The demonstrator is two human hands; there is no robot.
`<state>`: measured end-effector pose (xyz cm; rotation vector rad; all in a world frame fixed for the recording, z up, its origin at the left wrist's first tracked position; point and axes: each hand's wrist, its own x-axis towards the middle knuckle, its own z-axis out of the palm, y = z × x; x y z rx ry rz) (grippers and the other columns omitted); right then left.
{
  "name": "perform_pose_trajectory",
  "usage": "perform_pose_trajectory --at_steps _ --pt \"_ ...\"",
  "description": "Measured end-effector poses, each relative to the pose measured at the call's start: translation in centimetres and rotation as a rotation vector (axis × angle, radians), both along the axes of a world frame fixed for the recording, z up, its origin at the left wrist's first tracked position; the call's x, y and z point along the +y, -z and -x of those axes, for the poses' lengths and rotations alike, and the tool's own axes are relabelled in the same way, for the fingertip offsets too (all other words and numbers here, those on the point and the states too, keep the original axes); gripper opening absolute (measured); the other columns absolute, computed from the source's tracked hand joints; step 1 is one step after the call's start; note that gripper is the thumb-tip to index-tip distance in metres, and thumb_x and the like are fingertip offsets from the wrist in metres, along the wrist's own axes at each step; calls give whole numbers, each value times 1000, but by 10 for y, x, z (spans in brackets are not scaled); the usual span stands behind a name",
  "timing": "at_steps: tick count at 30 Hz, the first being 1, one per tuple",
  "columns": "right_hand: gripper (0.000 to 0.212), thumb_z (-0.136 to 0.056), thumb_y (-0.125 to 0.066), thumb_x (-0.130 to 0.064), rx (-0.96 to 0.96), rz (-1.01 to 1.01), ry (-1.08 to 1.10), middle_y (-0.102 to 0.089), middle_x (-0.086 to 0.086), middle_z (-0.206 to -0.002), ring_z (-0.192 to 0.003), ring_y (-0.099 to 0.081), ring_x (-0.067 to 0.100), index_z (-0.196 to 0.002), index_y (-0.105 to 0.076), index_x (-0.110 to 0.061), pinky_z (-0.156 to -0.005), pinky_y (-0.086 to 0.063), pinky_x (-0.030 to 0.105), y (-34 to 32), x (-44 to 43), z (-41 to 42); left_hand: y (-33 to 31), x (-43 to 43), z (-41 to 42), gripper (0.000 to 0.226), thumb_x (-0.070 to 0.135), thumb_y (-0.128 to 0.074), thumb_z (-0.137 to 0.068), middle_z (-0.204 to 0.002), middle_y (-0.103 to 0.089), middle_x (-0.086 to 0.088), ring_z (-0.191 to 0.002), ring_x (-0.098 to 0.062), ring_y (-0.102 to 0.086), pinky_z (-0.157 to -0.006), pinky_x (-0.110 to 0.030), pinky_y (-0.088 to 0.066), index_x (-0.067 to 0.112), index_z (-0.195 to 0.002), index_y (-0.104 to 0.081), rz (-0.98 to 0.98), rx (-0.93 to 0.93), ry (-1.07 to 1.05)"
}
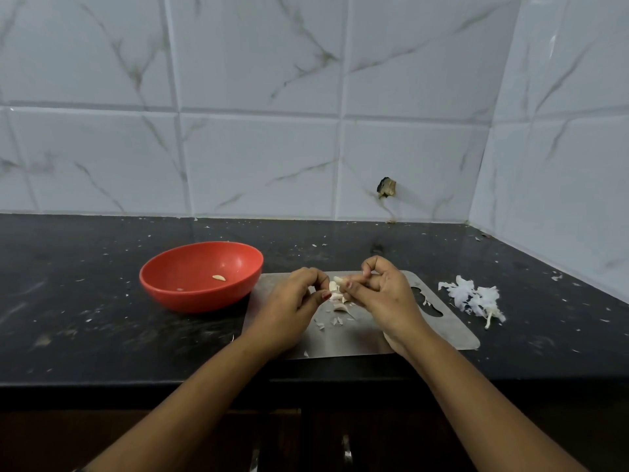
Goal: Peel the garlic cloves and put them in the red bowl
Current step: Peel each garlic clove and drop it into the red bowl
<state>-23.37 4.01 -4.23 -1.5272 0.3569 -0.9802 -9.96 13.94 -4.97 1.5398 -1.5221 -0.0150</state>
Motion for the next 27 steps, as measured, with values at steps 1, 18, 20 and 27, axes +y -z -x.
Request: perform_pose_trajectory --at_steps 1,18,20,27 --pt "30 -87 -63 7 -19 -22 17 -71 12 -74 -68 -67 13 -82 -41 -12 -66 -55 22 0 -2 0 0 0 0 23 10 -60 -92 -85 -57 7 -64 -9 -49 -63 -13 -39 27 -78 -52 -12 -5 11" --pt "16 -91 -60 3 93 9 -57 -69 10 -74 -67 -66 17 -89 -50 -8 -71 -58 30 3 3 -1 2 2 -1 16 21 -68 -88 -82 -69 12 -60 -5 -62 -64 -22 -52 23 -103 -70 64 -27 -121" --pt "12 -91 -60 2 103 26 -61 -70 7 -73 -68 -66 14 -90 -52 -7 -69 -57 27 4 2 -2 2 1 -1 12 20 -67 -88 -75 -69 6 -60 -8 -61 -64 -26 -52 20 -99 -73 88 -70 -136" --pt "14 -97 -56 -14 340 368 52 -68 -5 -70 -65 -63 3 -91 -67 -18 -63 -48 17 11 4 -6 4 -1 -7 9 23 -62 -91 -76 -69 11 -64 -1 -60 -65 -28 -51 21 -91 -71 111 -130 -197"
